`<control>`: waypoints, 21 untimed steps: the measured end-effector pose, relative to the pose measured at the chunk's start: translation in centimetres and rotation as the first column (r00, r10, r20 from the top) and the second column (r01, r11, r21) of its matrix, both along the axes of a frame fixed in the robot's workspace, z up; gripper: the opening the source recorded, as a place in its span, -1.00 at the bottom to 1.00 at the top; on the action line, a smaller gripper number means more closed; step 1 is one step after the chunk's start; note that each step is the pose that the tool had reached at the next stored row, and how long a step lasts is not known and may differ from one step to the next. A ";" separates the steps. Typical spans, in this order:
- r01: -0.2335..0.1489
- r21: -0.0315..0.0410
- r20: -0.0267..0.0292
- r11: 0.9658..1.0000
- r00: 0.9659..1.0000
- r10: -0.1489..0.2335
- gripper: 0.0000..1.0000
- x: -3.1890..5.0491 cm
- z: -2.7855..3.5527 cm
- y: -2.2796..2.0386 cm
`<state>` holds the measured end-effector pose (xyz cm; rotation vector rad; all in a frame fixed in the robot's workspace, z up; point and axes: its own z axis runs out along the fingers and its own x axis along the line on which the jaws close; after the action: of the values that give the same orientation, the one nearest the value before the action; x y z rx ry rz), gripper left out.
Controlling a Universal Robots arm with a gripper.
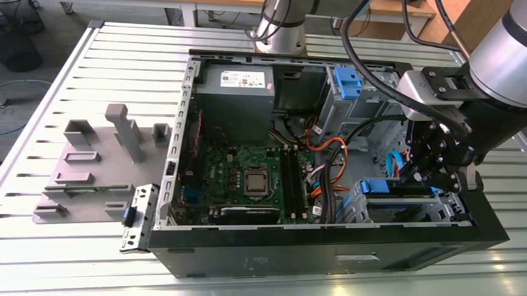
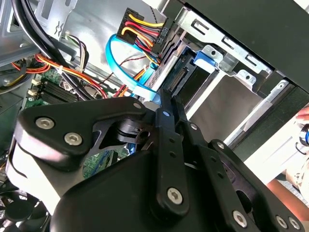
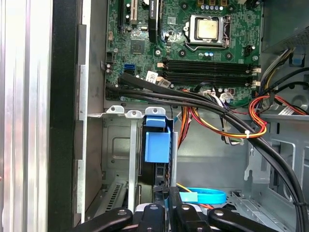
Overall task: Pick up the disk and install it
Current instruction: 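Insert the first disk wire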
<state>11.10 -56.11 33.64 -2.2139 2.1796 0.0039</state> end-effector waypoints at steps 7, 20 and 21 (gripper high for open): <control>0.000 0.000 0.000 1.000 1.000 0.000 -0.68 0.00 -0.16 0.00; 0.000 -0.001 0.000 1.000 1.000 0.000 -0.68 0.00 -0.59 0.00; 0.000 -0.001 0.000 1.000 1.000 0.000 -0.68 0.00 -0.60 0.00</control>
<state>11.10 -56.11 33.04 -2.2143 2.1799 0.0032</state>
